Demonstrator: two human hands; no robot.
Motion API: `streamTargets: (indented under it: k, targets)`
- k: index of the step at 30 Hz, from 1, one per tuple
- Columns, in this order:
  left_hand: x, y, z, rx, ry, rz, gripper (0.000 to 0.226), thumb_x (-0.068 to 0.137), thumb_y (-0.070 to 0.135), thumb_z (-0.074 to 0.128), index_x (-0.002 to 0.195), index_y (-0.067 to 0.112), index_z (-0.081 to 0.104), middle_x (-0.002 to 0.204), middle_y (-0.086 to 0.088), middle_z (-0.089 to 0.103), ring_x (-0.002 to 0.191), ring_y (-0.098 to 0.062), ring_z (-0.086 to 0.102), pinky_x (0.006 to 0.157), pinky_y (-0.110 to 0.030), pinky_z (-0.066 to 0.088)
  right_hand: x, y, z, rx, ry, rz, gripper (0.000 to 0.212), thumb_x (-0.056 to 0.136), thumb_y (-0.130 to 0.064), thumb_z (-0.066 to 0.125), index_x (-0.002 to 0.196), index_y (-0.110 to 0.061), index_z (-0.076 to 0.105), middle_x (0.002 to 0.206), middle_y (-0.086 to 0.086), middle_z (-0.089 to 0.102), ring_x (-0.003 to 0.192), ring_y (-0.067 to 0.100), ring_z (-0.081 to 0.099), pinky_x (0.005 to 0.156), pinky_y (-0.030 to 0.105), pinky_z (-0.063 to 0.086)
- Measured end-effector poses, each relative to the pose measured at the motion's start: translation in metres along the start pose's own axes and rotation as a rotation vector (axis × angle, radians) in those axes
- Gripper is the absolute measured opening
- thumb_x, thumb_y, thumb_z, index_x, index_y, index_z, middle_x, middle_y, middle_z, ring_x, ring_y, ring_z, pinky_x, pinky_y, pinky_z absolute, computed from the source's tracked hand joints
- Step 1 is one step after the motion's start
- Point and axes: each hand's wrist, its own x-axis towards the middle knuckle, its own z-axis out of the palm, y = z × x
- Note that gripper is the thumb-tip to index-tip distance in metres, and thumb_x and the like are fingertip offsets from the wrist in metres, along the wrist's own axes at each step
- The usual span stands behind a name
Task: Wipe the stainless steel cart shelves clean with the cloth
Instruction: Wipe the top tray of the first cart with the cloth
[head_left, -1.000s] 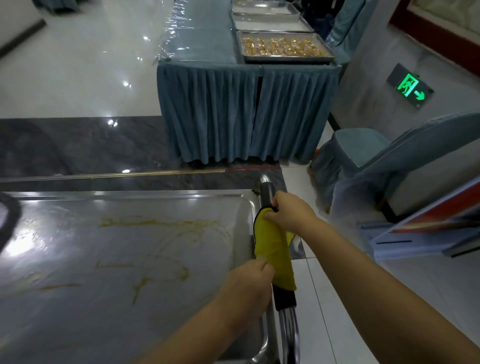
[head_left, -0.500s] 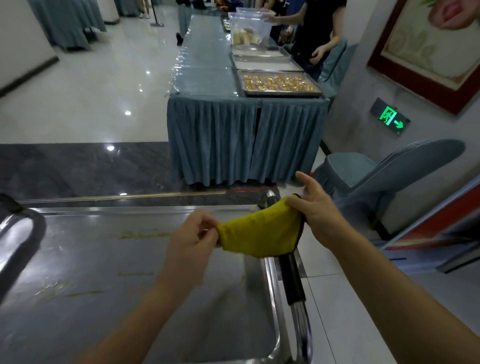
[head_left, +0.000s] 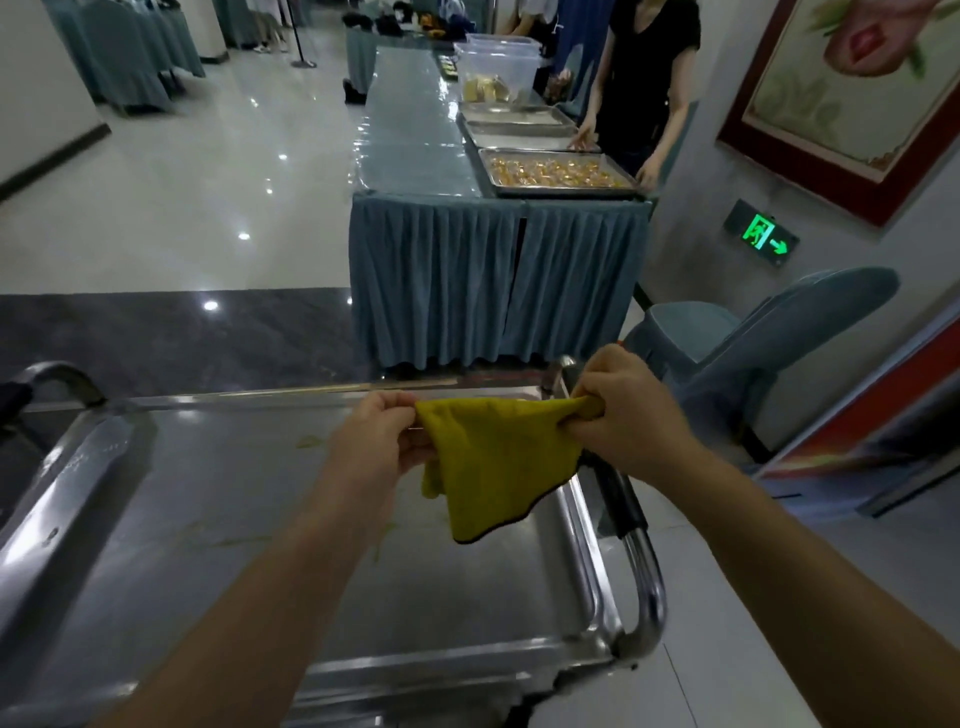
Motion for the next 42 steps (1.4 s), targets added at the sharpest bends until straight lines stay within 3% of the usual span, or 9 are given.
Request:
streamTargets:
  k: [3, 7, 14, 24, 28, 32, 34, 39, 42]
  targets:
    - [-0.011, -0.014, -0.011, 0.048, -0.063, -0.017, 0.013, 0.091, 0.004, 0.052, 0.102, 0.011, 0.053, 0.092, -0.01, 0.059, 0.078, -0.018, 0.058, 0.067, -0.029, 0.049, -0.023, -0.011, -0.001, 0.432, -0.229, 0.256, 0.011, 0.074, -0.017, 0.074, 0.078, -0.014, 0.064, 0.095, 0.006, 0.06, 0.089, 0.024, 0.059, 0.079, 0.041, 0.055]
    - [-0.022, -0.043, -0.023, 0.522, -0.293, 0.07, 0.048, 0.07, 0.003, 0.073, 0.106, 0.031, 0.055, 0.1, -0.001, 0.06, 0.091, -0.015, 0.059, 0.079, -0.028, 0.051, -0.062, -0.014, 0.007, 0.788, -0.323, 0.444, 0.004, 0.062, -0.02, 0.065, 0.062, -0.021, 0.062, 0.062, 0.008, 0.053, 0.062, 0.014, 0.053, 0.061, 0.028, 0.042]
    - [-0.012, -0.107, -0.009, 0.89, -0.435, 0.27, 0.029, 0.085, 0.008, 0.063, 0.068, 0.029, 0.052, 0.064, 0.009, 0.05, 0.063, -0.01, 0.047, 0.055, -0.018, 0.034, -0.137, 0.008, 0.039, 0.938, -0.338, 0.772, 0.027, 0.063, -0.021, 0.063, 0.085, -0.006, 0.059, 0.077, 0.01, 0.056, 0.074, 0.024, 0.056, 0.066, 0.033, 0.047]
    - [-0.007, -0.198, -0.042, 1.203, -0.163, 0.221, 0.031, 0.081, 0.002, 0.063, 0.112, 0.001, 0.061, 0.114, -0.013, 0.055, 0.104, -0.031, 0.051, 0.087, -0.033, 0.039, -0.199, -0.004, 0.13, 0.366, -0.135, 0.709, 0.014, 0.084, -0.018, 0.065, 0.083, -0.011, 0.052, 0.08, 0.006, 0.057, 0.067, 0.015, 0.053, 0.058, 0.025, 0.041]
    - [-0.018, -0.213, -0.07, 1.445, -0.182, 0.318, 0.03, 0.072, 0.006, 0.065, 0.101, -0.001, 0.064, 0.098, -0.02, 0.062, 0.084, -0.04, 0.059, 0.071, -0.044, 0.049, -0.21, -0.006, 0.2, 0.161, -0.366, 0.539, 0.04, 0.095, -0.028, 0.054, 0.131, -0.011, 0.048, 0.152, 0.009, 0.025, 0.141, 0.026, 0.024, 0.11, 0.029, 0.026]
    - [-0.014, -0.216, -0.098, 1.55, -0.139, 0.259, 0.05, 0.064, 0.007, 0.08, 0.108, -0.004, 0.062, 0.105, -0.026, 0.062, 0.088, -0.044, 0.059, 0.075, -0.051, 0.051, -0.207, -0.007, 0.214, 0.075, -0.444, 0.555, 0.071, 0.09, -0.06, 0.035, 0.14, -0.009, 0.041, 0.158, 0.012, 0.014, 0.147, 0.03, 0.006, 0.119, 0.041, 0.007]
    - [-0.011, -0.218, -0.112, 1.582, -0.115, 0.288, 0.047, 0.074, 0.022, 0.065, 0.113, -0.004, 0.057, 0.109, -0.026, 0.06, 0.094, -0.039, 0.053, 0.081, -0.048, 0.046, -0.204, -0.003, 0.215, 0.105, -0.328, 0.616, 0.082, 0.084, -0.063, 0.018, 0.137, -0.006, 0.041, 0.153, 0.015, 0.026, 0.144, 0.034, 0.019, 0.118, 0.044, 0.019]
    - [-0.004, -0.232, -0.137, 1.609, -0.203, 0.35, 0.059, 0.092, 0.042, 0.032, 0.127, -0.005, 0.043, 0.128, -0.024, 0.046, 0.117, -0.036, 0.039, 0.107, -0.042, 0.019, -0.184, 0.021, 0.235, -0.24, -0.408, 0.504, 0.072, 0.088, -0.047, 0.001, 0.149, -0.008, 0.003, 0.155, 0.026, 0.017, 0.145, 0.04, 0.013, 0.115, 0.043, -0.003]
    - [-0.001, -0.237, -0.141, 1.589, -0.174, 0.348, 0.068, 0.098, 0.05, 0.018, 0.129, -0.006, 0.04, 0.131, -0.023, 0.042, 0.121, -0.038, 0.037, 0.113, -0.04, 0.012, -0.156, 0.036, 0.244, -0.244, -0.529, 0.526, 0.074, 0.086, -0.048, 0.0, 0.149, -0.014, -0.019, 0.157, 0.02, -0.014, 0.145, 0.036, -0.013, 0.112, 0.043, -0.018]
